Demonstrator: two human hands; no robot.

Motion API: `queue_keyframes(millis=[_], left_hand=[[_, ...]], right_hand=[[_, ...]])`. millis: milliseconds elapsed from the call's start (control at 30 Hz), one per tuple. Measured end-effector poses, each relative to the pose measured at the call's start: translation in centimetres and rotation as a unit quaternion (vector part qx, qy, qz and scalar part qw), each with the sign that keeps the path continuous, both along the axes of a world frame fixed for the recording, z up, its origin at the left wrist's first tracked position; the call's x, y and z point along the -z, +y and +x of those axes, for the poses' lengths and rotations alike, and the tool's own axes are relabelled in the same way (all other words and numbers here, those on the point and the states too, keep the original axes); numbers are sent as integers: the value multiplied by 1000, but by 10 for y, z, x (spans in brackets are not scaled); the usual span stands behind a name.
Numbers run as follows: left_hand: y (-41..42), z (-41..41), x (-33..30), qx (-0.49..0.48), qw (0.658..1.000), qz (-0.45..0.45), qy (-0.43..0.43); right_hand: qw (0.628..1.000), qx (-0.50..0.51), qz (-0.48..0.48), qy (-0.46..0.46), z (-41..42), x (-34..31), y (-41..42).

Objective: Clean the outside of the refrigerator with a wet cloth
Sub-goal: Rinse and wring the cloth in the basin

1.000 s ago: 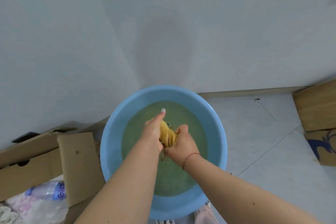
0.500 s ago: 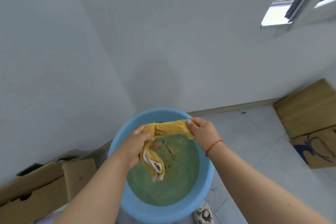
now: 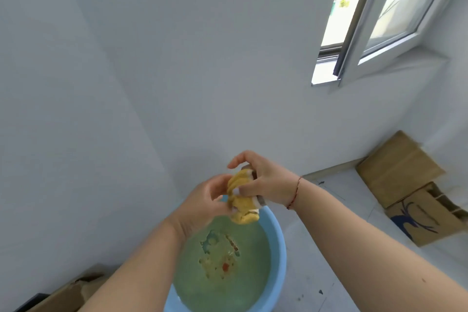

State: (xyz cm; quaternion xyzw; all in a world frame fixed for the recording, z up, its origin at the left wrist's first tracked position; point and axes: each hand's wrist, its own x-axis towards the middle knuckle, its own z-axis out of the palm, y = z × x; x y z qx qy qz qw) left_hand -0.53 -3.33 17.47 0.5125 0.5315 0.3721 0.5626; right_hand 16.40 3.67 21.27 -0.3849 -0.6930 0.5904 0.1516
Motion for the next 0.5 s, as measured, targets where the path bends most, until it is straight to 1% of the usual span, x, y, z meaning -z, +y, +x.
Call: queue_keyframes(millis=[67, 133, 233, 267, 300, 333, 400, 433, 500], left_hand=[[5, 6, -15, -9, 1000, 22, 6], [9, 12, -30, -33, 999, 34, -22], [14, 21, -53, -23, 997, 49, -58], [16, 23, -60, -16, 997, 54, -60], [18, 25, -67, -12, 996, 60, -58], [20, 28, -73, -11, 996, 66, -57], [25, 31, -84, -10, 995, 85, -52], [29, 34, -89, -6, 994, 97, -45], [34, 40, -99, 6, 993, 112, -27]], right_hand=[[998, 47, -4, 41, 8, -18, 4], [993, 70, -36, 89, 18, -28, 7], [998, 38, 13, 55, 30, -35, 0], [996, 51, 26, 62, 33, -35, -1], [993, 73, 25, 89, 36, -36, -1], [987, 91, 4, 134, 40, -39, 0], [964, 99, -64, 240, 47, -45, 0], [952, 104, -84, 274, 52, -49, 0], [940, 115, -98, 305, 62, -55, -1]])
